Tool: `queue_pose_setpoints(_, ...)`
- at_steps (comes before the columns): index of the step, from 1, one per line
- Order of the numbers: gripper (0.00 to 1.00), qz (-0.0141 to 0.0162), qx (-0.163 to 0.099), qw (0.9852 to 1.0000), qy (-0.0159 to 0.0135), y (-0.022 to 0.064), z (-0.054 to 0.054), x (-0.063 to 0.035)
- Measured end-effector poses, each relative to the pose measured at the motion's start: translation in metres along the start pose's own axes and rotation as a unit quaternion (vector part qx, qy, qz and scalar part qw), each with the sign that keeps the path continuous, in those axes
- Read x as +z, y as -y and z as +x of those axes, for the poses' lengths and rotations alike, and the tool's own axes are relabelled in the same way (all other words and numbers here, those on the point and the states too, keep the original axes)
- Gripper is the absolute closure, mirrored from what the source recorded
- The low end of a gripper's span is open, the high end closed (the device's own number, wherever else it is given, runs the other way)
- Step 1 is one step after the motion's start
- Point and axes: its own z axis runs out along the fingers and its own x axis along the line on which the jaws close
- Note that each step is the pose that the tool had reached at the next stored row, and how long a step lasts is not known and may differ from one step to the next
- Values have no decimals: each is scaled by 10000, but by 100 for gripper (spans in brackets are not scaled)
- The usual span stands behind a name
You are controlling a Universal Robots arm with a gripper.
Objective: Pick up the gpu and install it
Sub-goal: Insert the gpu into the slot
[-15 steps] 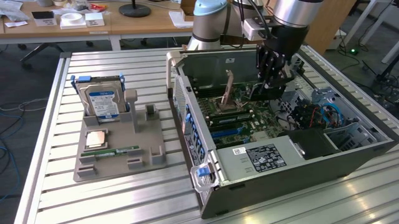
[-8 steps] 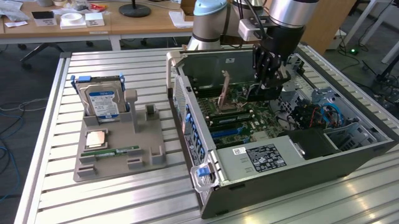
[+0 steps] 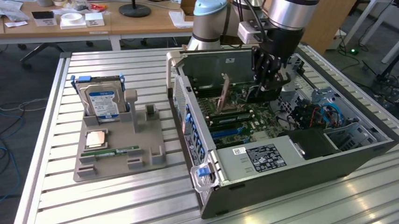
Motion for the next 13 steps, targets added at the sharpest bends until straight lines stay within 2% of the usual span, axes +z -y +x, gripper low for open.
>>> queue_pose_setpoints(7,74,-1,-68,10000,1,-62,3,87)
queue_pose_setpoints(13,74,-1,-77,10000,1,-65,3,92)
